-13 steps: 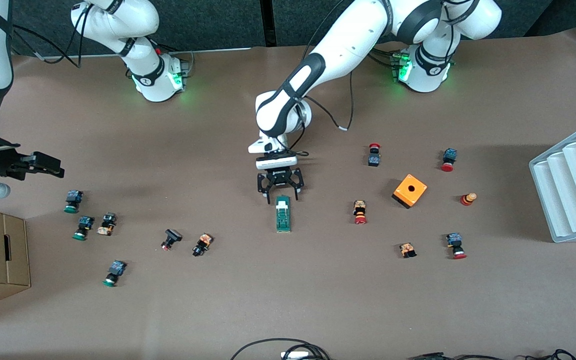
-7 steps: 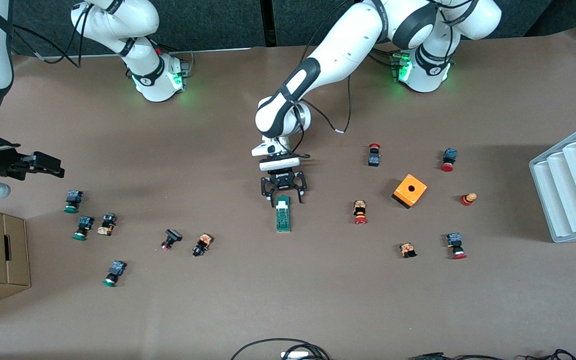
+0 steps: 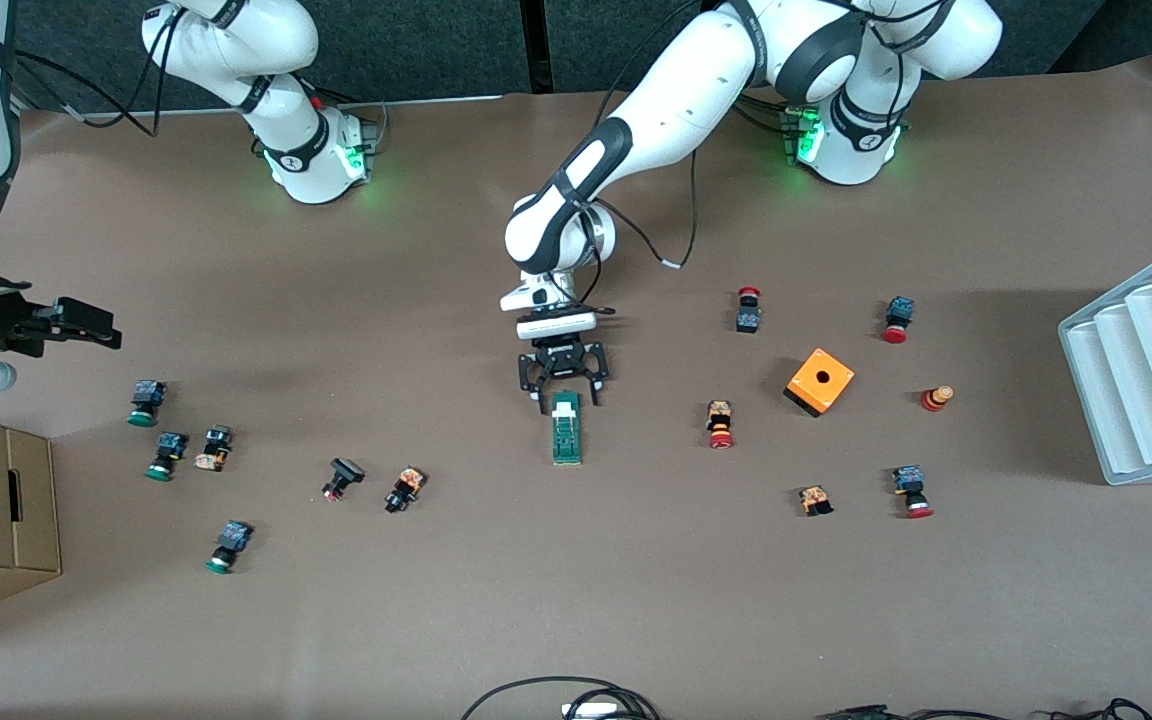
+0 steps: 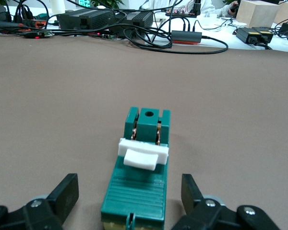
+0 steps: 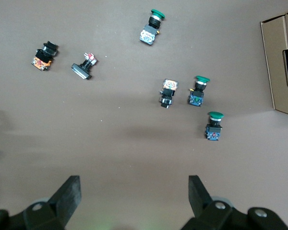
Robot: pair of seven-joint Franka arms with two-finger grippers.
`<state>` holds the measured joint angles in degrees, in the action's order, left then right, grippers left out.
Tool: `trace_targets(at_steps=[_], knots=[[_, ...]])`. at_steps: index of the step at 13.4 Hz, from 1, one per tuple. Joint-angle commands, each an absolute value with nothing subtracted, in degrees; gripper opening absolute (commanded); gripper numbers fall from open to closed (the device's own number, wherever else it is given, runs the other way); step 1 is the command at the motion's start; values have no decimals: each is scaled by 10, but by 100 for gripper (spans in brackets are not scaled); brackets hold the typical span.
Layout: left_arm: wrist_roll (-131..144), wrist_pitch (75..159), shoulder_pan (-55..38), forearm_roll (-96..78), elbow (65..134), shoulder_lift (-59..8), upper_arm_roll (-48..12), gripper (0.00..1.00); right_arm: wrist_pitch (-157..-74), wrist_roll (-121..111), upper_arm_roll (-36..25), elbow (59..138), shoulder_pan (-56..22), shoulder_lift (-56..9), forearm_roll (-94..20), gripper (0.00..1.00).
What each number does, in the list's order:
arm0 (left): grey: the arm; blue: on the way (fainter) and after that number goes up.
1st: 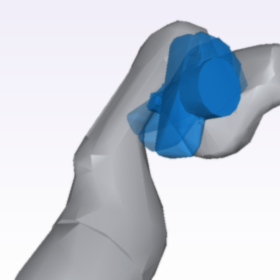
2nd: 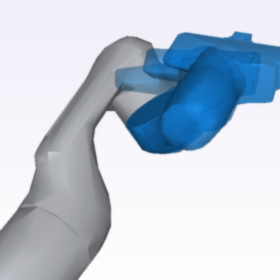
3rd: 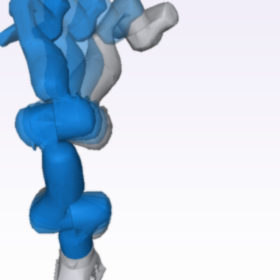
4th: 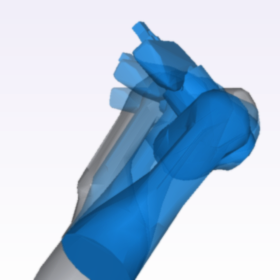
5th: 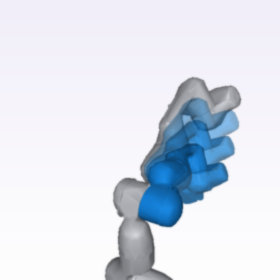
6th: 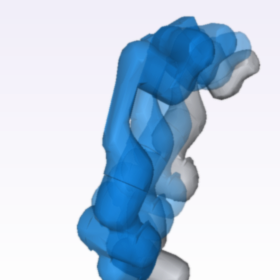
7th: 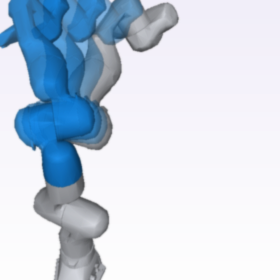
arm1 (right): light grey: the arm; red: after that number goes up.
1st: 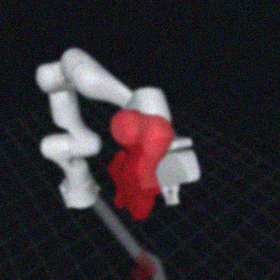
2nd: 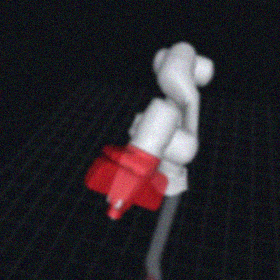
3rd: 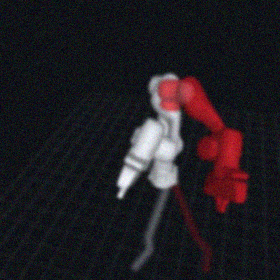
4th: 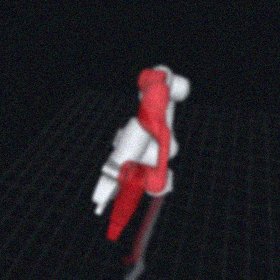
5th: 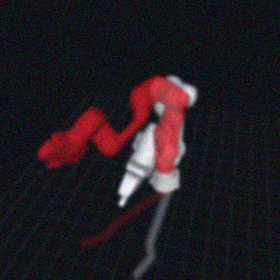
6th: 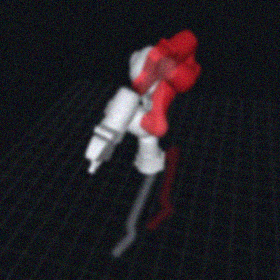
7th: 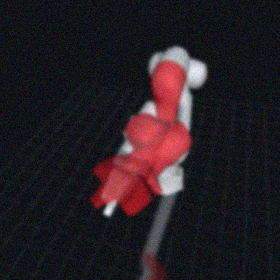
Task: Close load switch with both arms
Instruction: 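Lower the left gripper and grip the green switch base, then reach the right gripper toward the switch while the left gripper holds it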
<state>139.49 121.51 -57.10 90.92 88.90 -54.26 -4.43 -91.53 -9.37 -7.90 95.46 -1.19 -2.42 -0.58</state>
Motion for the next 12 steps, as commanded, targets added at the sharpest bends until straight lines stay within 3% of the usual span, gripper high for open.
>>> trace_targets(at_steps=[1, 12], knots=[[1422, 1197, -591, 920, 868, -564, -37, 88, -904, -103, -80, 946, -6, -31, -20, 100], [1449, 1162, -606, 929, 869, -573, -37, 83, -908, -139, -75, 951, -6, -40, -44, 100]])
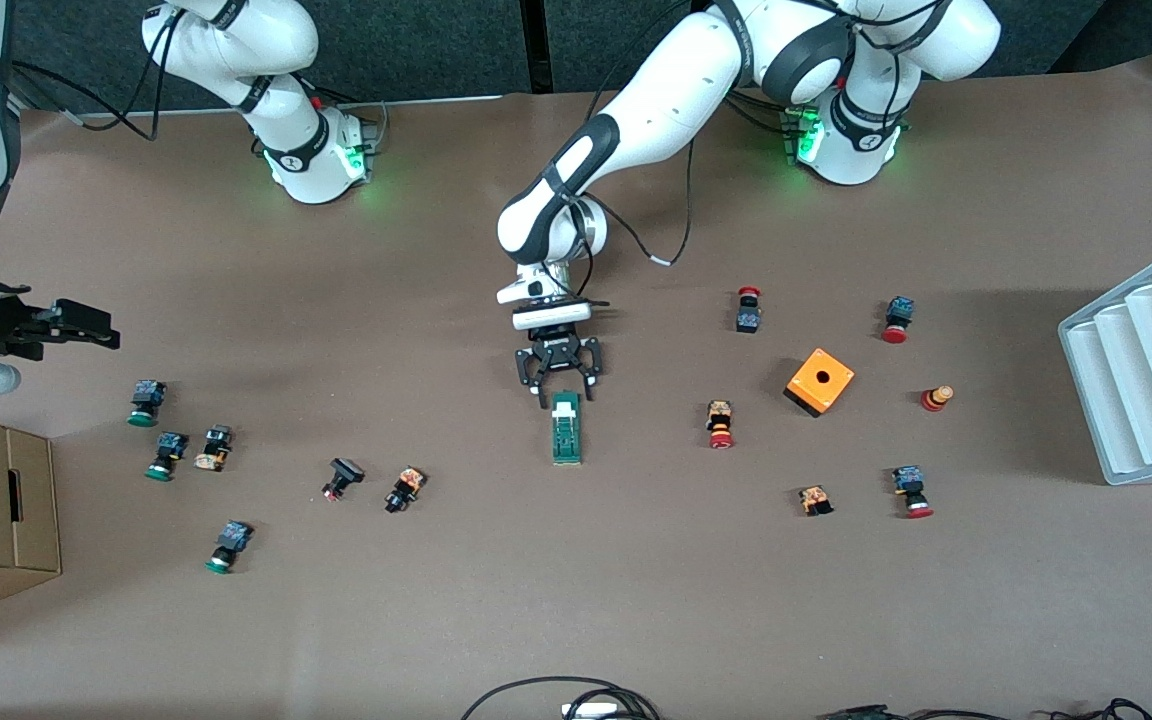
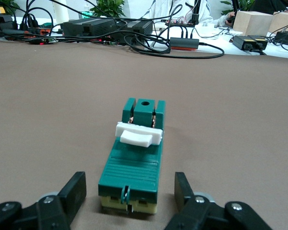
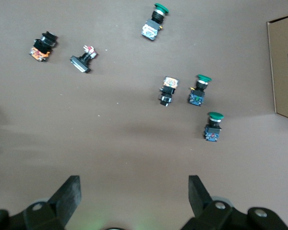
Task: Close load switch with both arms
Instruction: 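Reach the right gripper toward the switch while the left gripper holds it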
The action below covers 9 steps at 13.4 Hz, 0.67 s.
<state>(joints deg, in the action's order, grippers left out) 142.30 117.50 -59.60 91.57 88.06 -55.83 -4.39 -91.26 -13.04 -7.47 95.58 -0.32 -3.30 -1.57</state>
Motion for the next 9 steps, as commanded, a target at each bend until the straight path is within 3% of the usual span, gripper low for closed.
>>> trace_targets(at_steps=[1, 9], knots=[[1463, 1153, -606, 936, 867, -576, -37, 84, -910, -140, -75, 951, -6, -47, -57, 100], [1485, 1126, -621, 950, 865, -597, -37, 79, -949, -250, -67, 946, -57, -101, -88, 100]])
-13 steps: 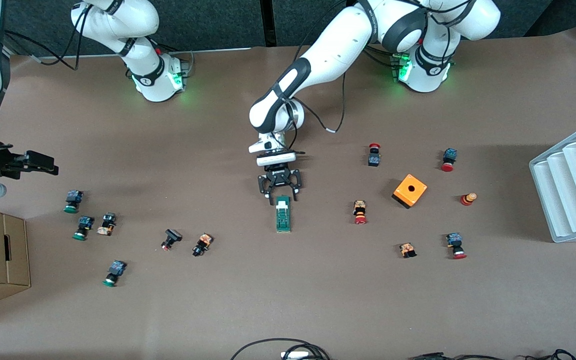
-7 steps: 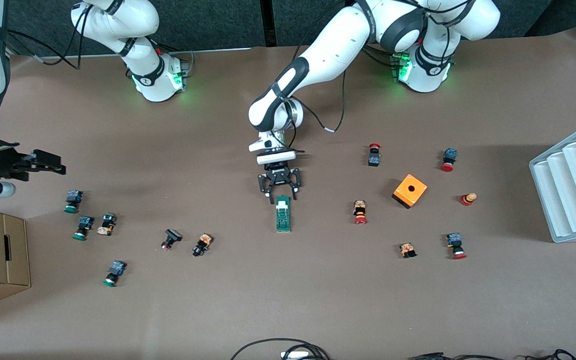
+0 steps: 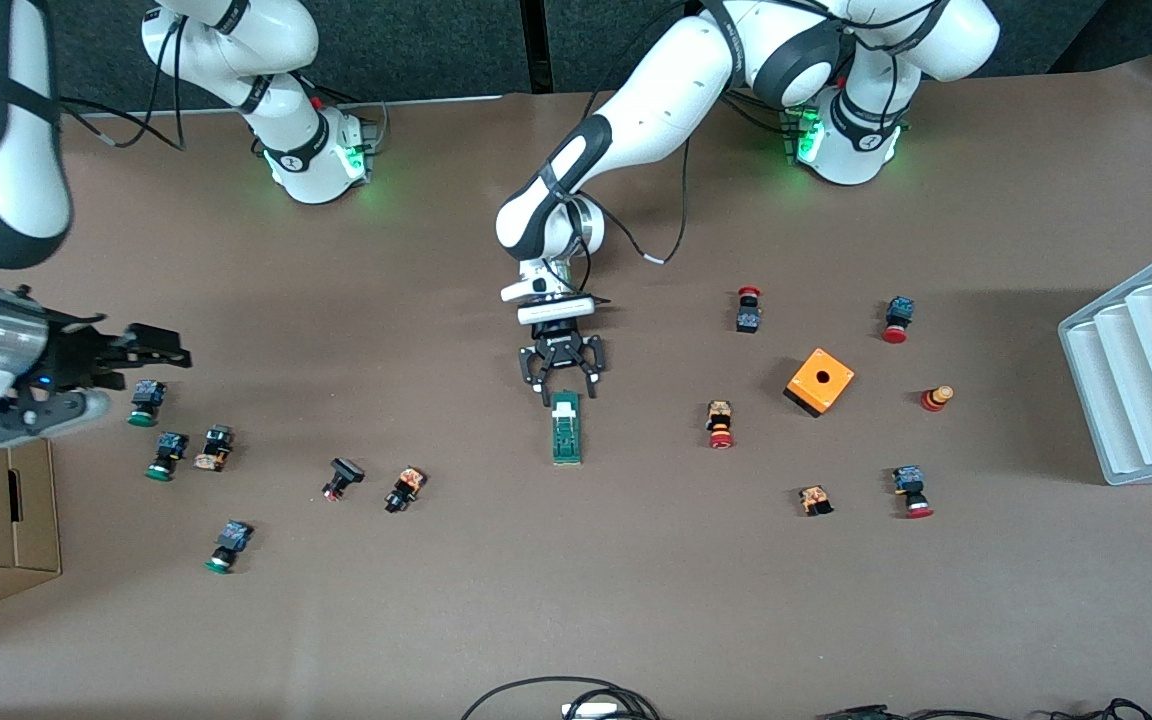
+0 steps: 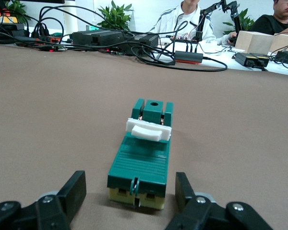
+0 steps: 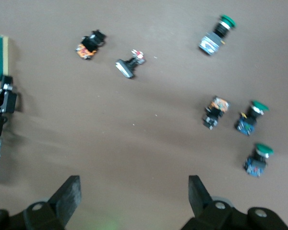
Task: Close load switch with both arms
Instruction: 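Reach the right gripper toward the switch while the left gripper holds it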
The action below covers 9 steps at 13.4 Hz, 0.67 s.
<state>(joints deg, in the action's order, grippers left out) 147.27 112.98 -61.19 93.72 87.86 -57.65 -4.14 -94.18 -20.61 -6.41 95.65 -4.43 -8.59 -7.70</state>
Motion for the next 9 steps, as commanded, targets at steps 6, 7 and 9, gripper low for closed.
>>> trace_targets(at_steps=[6, 7, 9], knots=[[1474, 1126, -619, 973, 865, -600, -36, 71, -1001, -285, -63, 945, -114, -135, -89, 100], [1474, 1126, -618, 973, 865, -600, -35, 62, -1019, -327, -64, 945, -129, -136, -86, 100], [1475, 1126, -618, 973, 865, -600, -36, 58, -1032, -361, -64, 945, -139, -146, -87, 100]])
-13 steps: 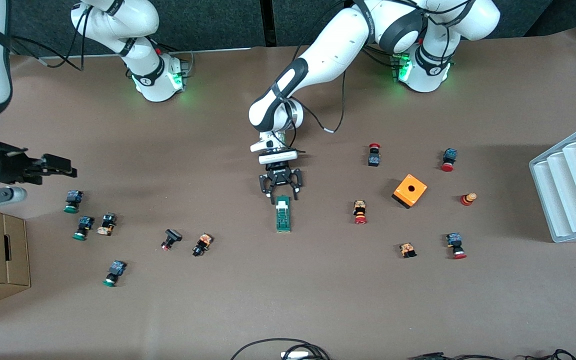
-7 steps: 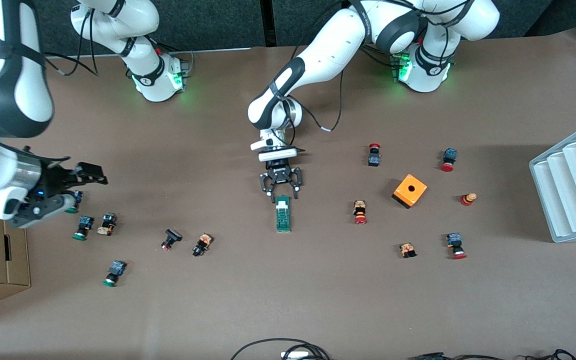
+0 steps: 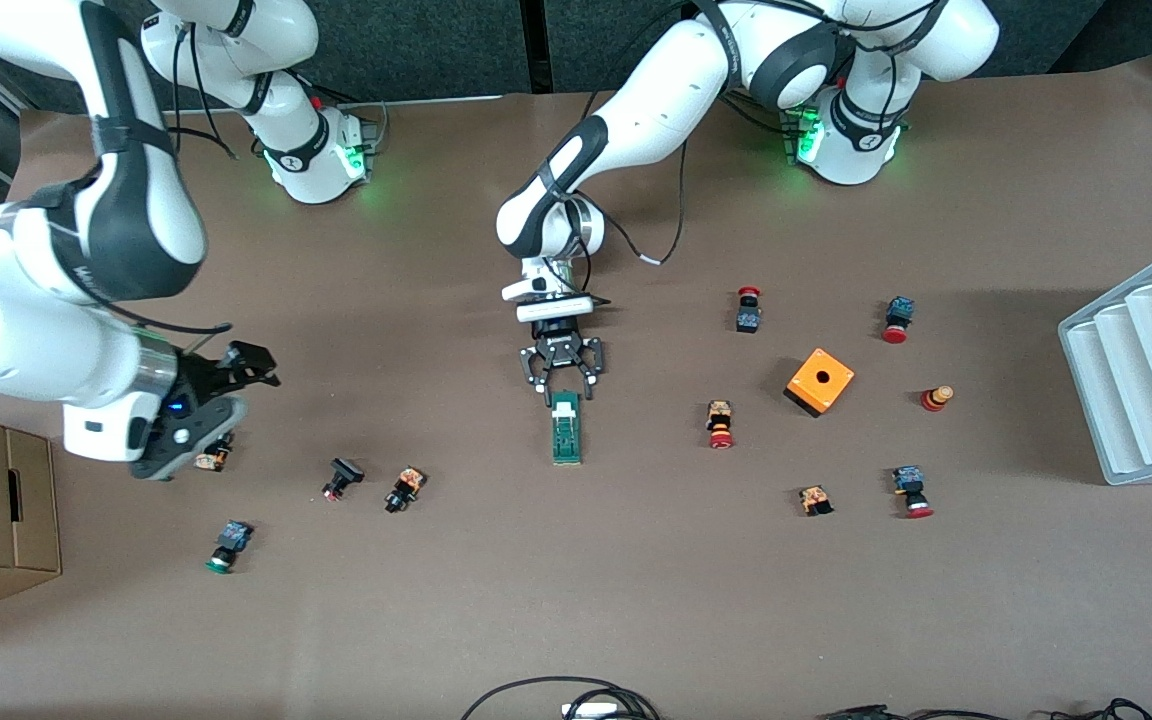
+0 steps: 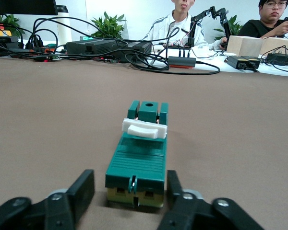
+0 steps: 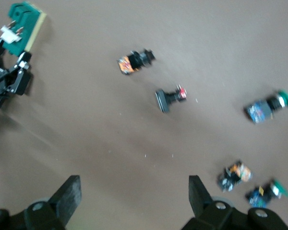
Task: Close load switch with both arms
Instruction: 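Reach the right gripper toward the switch while the left gripper holds it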
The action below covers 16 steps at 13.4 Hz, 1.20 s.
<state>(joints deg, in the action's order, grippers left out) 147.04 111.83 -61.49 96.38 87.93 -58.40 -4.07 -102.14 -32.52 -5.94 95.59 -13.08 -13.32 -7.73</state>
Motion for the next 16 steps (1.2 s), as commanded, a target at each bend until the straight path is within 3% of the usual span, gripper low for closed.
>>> trace_targets(at_steps=[1, 8, 16], knots=[[1476, 1126, -618, 973, 865, -600, -36, 58, -1033, -363, -62, 945, -141, -149, -87, 100], [1476, 1126, -618, 973, 865, -600, -35, 55, -1066, -442, -61, 945, -190, -170, -87, 99], [1476, 1126, -618, 974, 866, -599, -36, 47, -1172, -547, -45, 940, -242, -221, -89, 99]])
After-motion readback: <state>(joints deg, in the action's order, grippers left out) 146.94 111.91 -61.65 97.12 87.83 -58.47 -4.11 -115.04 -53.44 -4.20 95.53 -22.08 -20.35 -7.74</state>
